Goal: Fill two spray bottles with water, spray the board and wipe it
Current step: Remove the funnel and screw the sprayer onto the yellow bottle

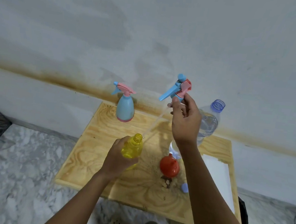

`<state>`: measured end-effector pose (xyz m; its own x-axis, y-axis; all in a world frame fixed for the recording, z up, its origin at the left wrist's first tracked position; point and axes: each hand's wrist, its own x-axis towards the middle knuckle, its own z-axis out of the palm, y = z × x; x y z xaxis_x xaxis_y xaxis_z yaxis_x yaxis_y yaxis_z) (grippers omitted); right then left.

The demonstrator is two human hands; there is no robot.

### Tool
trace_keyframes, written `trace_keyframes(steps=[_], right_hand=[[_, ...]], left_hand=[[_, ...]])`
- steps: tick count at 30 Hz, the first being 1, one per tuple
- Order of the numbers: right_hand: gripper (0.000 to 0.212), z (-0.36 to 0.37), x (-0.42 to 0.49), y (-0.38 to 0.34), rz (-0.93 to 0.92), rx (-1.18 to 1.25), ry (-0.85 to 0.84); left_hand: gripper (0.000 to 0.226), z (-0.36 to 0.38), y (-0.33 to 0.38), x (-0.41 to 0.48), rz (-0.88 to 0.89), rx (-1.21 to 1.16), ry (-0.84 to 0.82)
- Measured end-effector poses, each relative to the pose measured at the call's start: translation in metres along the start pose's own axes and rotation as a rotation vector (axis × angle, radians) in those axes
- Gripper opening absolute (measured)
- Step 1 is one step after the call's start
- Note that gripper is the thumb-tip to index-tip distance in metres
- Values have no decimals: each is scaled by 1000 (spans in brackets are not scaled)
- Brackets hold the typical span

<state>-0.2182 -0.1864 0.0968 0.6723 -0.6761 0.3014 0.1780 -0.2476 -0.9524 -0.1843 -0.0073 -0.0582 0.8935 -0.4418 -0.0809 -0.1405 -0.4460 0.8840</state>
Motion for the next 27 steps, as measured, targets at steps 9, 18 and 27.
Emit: trace_keyframes(steps=[9, 18, 27], right_hand=[[25, 9, -25, 14, 106, -28, -101], [31, 17, -46, 31, 206, -35, -251], [20, 18, -45, 31, 225, -29, -243]], left_hand=[[69, -3, 20, -6, 47, -71, 5], [72, -9, 38, 0, 105, -136, 36], [83, -10, 43, 7, 95, -192, 27]])
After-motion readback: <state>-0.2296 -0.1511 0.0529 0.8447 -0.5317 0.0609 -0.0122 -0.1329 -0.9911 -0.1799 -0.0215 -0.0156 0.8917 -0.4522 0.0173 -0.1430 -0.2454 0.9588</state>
